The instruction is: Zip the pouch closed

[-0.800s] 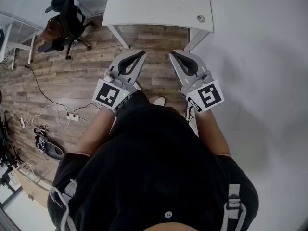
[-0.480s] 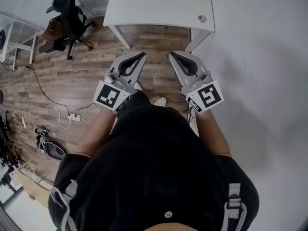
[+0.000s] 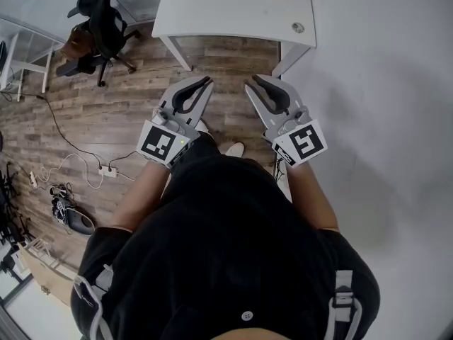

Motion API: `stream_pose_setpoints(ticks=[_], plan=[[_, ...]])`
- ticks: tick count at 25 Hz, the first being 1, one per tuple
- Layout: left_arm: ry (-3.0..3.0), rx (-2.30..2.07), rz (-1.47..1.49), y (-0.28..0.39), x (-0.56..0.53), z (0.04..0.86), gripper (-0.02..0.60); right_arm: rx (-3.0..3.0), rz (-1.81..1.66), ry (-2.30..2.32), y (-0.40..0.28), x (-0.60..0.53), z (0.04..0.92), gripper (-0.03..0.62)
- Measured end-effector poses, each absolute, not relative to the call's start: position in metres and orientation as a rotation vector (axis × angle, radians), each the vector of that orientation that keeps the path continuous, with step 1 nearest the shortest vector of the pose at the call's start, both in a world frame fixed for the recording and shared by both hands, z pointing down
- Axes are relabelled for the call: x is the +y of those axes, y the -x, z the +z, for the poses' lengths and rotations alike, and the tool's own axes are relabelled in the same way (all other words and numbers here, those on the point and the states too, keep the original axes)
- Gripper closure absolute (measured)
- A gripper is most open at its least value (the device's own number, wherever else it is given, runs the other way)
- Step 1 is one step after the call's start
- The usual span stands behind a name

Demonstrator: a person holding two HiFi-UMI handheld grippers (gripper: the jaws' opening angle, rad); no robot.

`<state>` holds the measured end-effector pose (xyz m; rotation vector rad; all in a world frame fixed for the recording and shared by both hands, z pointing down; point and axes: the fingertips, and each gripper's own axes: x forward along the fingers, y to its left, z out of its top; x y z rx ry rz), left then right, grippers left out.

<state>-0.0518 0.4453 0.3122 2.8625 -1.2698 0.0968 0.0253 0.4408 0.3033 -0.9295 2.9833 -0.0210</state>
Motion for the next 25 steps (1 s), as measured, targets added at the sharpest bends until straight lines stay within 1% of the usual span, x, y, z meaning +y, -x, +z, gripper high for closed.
stream_pose_setpoints(ticks=[1, 2, 3, 6, 9, 13, 16, 25], plan=[[-2.858, -1.274, 0.095, 0.052, 0.445, 0.313, 0.561, 2.981, -0.019, 0.934, -0.026, 0.440, 0.303, 0.504], [-2.855, -1.278, 0.092, 0.052, 0.444, 0.313, 0.527, 2.978, -0.018, 0.941, -0.028, 0.439, 0.303, 0.488], [-2.855, -1.281, 0.088, 0.052, 0.443, 0.313, 0.507, 2.976, -0.018, 0.946, -0.029, 0.438, 0.303, 0.469], [-2.869, -1.280, 0.045, 0.050, 0.443, 0.306, 0.451, 2.978, -0.024, 0.952, -0.031, 0.438, 0.301, 0.416], [-2.842, -1.273, 0.077, 0.047, 0.444, 0.307, 0.402, 2.986, -0.039, 0.947, -0.032, 0.438, 0.300, 0.367], [-2.842, -1.258, 0.093, 0.045, 0.440, 0.308, 0.339, 2.988, -0.062, 0.939, -0.033, 0.434, 0.302, 0.325], [-2.854, -1.255, 0.112, 0.048, 0.432, 0.308, 0.321, 2.992, -0.069, 0.935, -0.030, 0.424, 0.303, 0.314], [-2.822, -1.239, 0.094, 0.065, 0.383, 0.316, 0.316, 3.011, -0.083, 0.971, -0.014, 0.381, 0.314, 0.309]])
